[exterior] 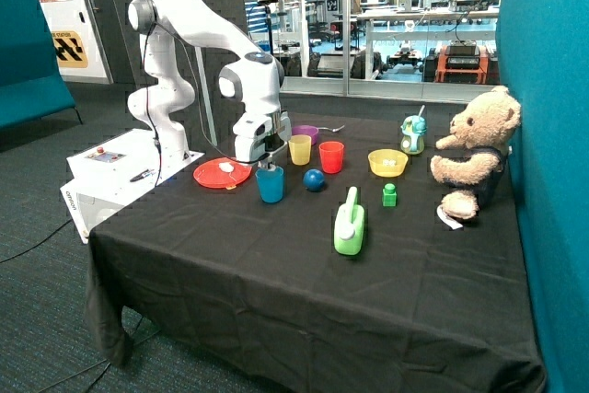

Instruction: Prepare two cups of tea

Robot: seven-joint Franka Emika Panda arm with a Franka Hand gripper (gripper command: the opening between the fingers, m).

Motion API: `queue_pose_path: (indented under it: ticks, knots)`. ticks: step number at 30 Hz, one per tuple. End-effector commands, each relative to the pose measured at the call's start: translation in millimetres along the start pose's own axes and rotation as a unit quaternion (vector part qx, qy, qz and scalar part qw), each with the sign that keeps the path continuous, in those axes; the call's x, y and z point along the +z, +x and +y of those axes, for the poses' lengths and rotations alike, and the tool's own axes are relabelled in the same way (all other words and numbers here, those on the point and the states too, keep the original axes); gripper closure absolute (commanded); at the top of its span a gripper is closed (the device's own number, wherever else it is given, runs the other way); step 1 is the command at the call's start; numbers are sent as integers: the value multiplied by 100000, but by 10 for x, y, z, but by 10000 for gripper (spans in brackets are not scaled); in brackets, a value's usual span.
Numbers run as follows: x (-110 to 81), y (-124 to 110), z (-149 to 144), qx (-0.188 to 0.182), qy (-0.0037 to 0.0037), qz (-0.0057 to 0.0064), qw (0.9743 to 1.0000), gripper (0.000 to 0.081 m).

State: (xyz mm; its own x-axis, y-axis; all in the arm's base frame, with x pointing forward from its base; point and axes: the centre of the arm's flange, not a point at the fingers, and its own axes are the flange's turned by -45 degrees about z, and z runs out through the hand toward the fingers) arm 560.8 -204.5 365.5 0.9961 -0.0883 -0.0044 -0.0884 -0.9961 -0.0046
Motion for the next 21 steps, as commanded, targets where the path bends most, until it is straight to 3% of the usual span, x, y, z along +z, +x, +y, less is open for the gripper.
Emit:
queue_pose_path:
  ticks: [1, 21]
  knots:
    - [9, -89, -5, -71, -231, 220, 99999, 399]
    - [-13, 5, 38, 297, -230, 221, 99999, 435]
